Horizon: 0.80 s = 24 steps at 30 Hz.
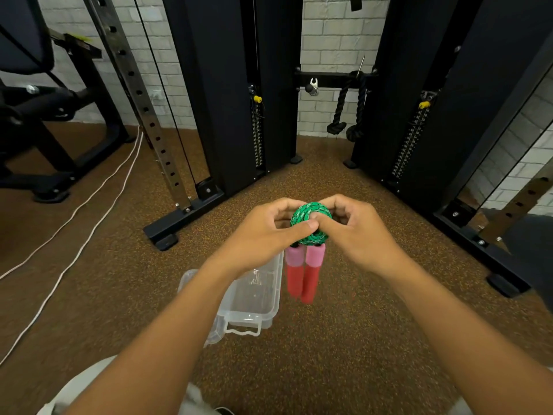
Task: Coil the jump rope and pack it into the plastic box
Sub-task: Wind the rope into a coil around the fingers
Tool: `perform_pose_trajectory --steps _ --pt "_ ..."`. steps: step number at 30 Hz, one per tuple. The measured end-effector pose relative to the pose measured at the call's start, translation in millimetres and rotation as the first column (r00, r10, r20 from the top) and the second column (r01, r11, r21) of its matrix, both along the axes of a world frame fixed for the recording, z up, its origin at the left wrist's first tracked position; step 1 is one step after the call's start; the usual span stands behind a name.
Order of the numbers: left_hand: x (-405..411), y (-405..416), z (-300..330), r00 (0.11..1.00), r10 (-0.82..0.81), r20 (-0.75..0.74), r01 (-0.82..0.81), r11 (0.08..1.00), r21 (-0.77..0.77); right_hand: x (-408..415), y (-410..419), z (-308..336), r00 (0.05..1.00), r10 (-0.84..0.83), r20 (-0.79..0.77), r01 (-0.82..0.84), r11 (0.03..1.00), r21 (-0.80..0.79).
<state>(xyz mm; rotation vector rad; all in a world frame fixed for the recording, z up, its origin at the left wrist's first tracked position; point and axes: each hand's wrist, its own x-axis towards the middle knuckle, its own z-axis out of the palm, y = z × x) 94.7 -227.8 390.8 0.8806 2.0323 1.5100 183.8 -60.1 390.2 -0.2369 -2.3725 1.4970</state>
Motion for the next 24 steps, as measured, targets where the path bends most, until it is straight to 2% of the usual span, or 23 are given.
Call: perform_pose_trajectory --steps 3,6,9,11,13,16,18,20,22,24 --pt "-3.1 -2.7 1.7 0.997 0.076 -0.031 -0.075 0.996 0.042 -3.1 -4.7 -2.0 1.000 -0.016 0.019 0.018 0.987 -0.158" --pt "-10.2 -9.8 3.7 0.994 0.105 -0.043 -0.103 0.994 0.048 -6.6 -11.7 -2.4 0.999 0.010 0.053 0.010 0.932 -0.363" --pt "-15.4 -18.3 7.7 0.991 0.135 -0.012 -0.133 0.987 0.091 -6.6 -15.1 6.3 0.990 0.143 0.011 -0.108 0.794 -0.598" --pt "-18.2 -23.3 11.0 0.987 0.158 -0.010 -0.155 0.980 0.125 -5.4 -16.0 13.2 0.975 0.216 -0.050 -0.191 0.708 -0.680" --pt "-20.4 -28.4 15.0 0.984 0.176 -0.020 -0.171 0.973 0.153 -6.5 -18.4 16.6 0.975 0.209 -0.078 -0.209 0.734 -0.646" --pt "-22.2 -35.5 20.4 0.983 0.180 0.024 -0.182 0.962 0.203 -8.4 -16.3 13.5 0.990 0.070 -0.123 -0.126 0.830 -0.544" --pt "-22.2 -41.1 23.1 0.984 0.171 0.041 -0.176 0.960 0.218 -8.9 -10.2 5.0 0.992 0.035 -0.122 -0.090 0.875 -0.475" --pt "-22.9 -47.6 24.4 0.985 0.157 0.070 -0.170 0.954 0.246 -7.3 -9.6 -6.8 0.987 0.160 0.015 -0.145 0.924 -0.355" --pt "-23.3 -53.0 26.5 0.981 0.145 0.129 -0.177 0.943 0.281 -2.9 -20.9 -27.4 0.912 0.341 0.228 -0.287 0.927 -0.240" --pt "-24.9 -57.4 27.4 0.969 0.143 0.202 -0.203 0.927 0.315 -0.6 -41.0 -52.0 0.885 0.372 0.281 -0.318 0.922 -0.219"
